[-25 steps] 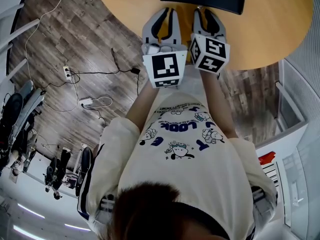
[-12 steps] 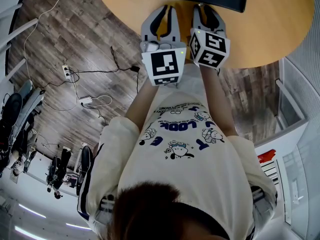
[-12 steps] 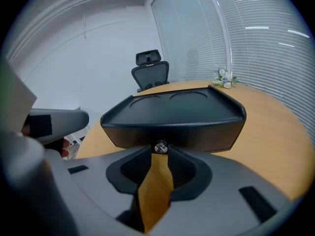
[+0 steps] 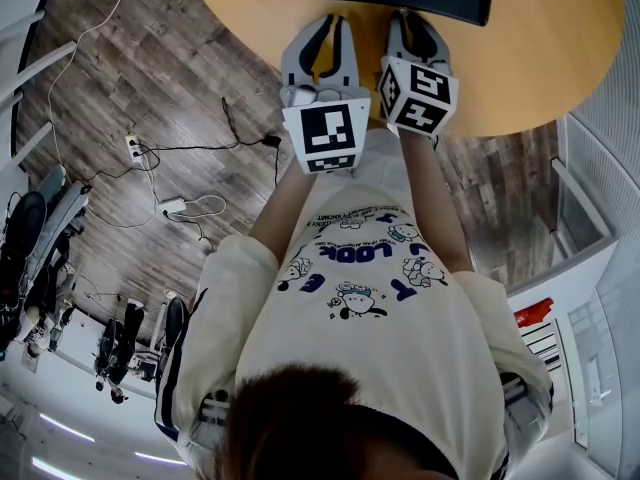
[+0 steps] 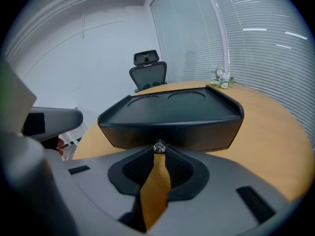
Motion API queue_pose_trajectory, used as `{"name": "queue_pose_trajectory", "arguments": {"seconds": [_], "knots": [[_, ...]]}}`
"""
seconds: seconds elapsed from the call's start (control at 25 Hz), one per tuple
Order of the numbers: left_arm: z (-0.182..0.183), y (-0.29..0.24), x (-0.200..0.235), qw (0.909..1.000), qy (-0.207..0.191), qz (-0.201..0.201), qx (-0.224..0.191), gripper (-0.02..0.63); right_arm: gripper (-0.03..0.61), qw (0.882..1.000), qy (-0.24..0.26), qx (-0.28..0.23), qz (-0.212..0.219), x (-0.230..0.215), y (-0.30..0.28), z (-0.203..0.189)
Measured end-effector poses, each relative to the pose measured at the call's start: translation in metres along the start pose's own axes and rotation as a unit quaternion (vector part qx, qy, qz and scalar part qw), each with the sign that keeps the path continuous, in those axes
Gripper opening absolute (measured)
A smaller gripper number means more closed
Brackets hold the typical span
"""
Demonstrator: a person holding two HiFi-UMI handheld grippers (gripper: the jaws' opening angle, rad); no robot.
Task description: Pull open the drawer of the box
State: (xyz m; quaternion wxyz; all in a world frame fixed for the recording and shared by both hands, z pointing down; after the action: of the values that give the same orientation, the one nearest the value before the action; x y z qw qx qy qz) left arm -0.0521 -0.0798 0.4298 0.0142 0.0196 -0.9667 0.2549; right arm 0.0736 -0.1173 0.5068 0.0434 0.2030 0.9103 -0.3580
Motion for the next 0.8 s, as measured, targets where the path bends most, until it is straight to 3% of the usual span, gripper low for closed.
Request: {"name": "queue_pose_trajectory", "arguments": {"seconds": [0.8], "knots": [[0.008,0.01,-0.001,0.9995,-0.001,-0.032,-0.008,0.038,0.086,1.0,-0.002,0.008,-0.007,0.008,0.014,-0.015]]}}
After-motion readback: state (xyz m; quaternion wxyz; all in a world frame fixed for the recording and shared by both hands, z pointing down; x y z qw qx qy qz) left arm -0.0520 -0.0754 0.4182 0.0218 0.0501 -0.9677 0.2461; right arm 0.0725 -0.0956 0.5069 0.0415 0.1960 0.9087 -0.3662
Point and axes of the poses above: the fingertips, and each gripper's own axes: y backward along the fingers, x to its left, z out of its top, the point moved 5 cm from there along y, backward along the fingers, and after that the axes turned 5 degrees about z, right-handed, at the moved point
